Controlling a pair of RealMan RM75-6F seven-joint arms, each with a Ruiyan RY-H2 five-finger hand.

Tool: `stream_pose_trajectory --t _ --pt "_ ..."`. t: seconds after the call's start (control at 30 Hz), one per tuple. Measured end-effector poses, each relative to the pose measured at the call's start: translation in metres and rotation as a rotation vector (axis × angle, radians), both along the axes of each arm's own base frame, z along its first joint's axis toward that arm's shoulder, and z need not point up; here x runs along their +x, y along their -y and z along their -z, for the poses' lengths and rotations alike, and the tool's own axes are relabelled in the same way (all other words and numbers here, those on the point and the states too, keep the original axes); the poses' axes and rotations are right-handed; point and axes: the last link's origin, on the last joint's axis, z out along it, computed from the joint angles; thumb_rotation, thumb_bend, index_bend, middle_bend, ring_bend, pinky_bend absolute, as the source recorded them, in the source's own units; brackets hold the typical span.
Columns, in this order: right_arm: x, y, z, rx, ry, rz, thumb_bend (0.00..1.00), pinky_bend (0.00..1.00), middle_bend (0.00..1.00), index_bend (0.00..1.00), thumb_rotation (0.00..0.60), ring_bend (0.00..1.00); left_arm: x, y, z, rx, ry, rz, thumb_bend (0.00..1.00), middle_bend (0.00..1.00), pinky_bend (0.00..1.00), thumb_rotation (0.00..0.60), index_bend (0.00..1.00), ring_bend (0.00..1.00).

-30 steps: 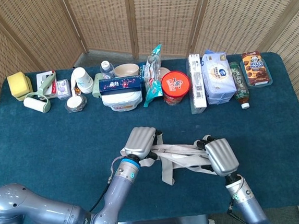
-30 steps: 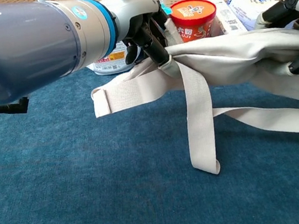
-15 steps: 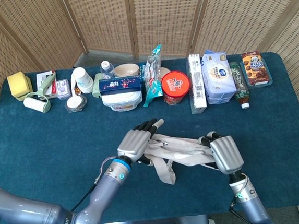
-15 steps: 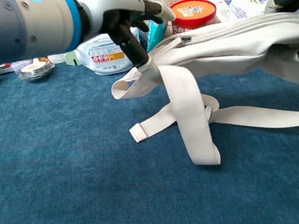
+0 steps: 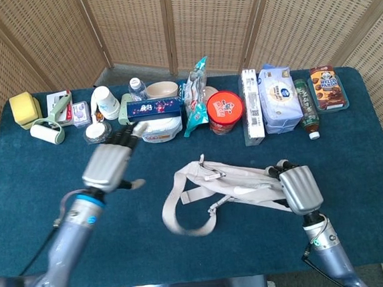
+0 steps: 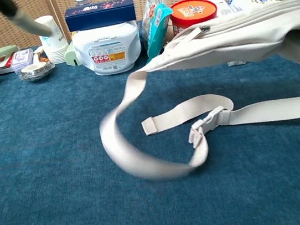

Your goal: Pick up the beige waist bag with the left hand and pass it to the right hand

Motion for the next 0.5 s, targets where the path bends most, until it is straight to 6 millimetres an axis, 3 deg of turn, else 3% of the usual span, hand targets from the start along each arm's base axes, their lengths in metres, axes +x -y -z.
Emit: stream_pose_trajectory --t 0.13,0.37,0.5 --pt "0.001 0.003 -0.004 -0.014 -0.017 -0.006 0.48 0.73 0.71 0.66 0.600 0.49 -0.043 0.002 -0.026 0.069 0.004 0.015 0.00 0.00 0.09 0.600 0.00 0.00" --pt "0.002 0.006 -0.011 -0.033 -0.028 -0.004 0.48 0.73 0.71 0.66 0.600 0.49 -0.144 0.018 -0.065 0.152 -0.059 -0.023 0.00 0.00 0.09 0.600 0.00 0.00" --pt "0.002 0.008 -0.014 -0.041 -0.032 -0.001 0.48 0.73 0.71 0.66 0.600 0.49 -0.190 0.031 -0.082 0.186 -0.097 -0.079 0.00 0.00 0.09 0.600 0.00 0.00"
